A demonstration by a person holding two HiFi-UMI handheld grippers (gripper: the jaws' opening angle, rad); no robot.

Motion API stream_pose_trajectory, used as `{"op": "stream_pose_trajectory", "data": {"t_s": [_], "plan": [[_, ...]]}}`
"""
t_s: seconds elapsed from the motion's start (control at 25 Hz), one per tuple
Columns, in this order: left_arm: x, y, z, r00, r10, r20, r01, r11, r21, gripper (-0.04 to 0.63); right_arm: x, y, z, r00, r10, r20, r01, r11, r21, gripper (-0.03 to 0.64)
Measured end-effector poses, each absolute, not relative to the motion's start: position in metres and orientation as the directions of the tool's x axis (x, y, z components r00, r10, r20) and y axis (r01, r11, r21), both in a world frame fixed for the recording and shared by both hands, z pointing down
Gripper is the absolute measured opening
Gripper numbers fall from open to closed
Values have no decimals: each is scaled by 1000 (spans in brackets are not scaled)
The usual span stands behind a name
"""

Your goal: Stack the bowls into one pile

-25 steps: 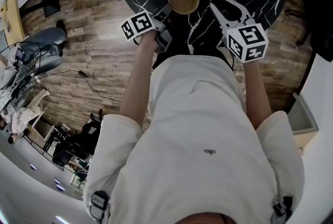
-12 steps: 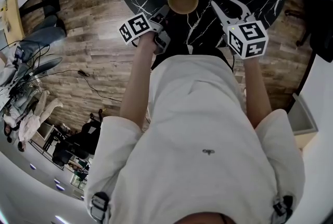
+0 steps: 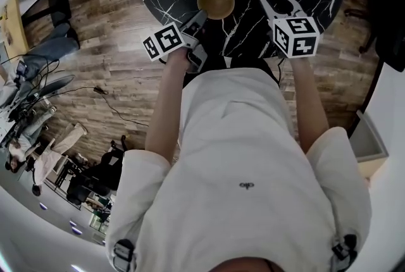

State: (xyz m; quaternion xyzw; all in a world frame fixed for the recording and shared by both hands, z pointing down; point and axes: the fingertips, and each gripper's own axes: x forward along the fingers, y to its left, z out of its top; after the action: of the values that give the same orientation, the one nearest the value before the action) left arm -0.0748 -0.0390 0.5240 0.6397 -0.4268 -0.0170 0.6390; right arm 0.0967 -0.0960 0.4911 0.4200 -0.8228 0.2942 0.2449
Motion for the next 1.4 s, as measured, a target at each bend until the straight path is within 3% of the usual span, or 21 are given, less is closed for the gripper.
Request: {"op": "stream_pose_trajectory", "data": {"t_s": [0.48, 1.0, 1.4], "plan": [[-56, -35, 517, 640, -536, 550, -586, 122, 801, 17, 136, -118, 535, -433, -595, 677, -900, 239, -365, 114], [-49, -22, 518, 637, -519, 570, -591, 146, 793, 14, 152, -145, 572, -444, -607, 659, -813, -37, -582, 107], [-62, -17, 517, 611, -540, 578, -595, 168, 786, 14, 149, -154, 580, -450, -607, 655, -782, -86, -617, 60]]}}
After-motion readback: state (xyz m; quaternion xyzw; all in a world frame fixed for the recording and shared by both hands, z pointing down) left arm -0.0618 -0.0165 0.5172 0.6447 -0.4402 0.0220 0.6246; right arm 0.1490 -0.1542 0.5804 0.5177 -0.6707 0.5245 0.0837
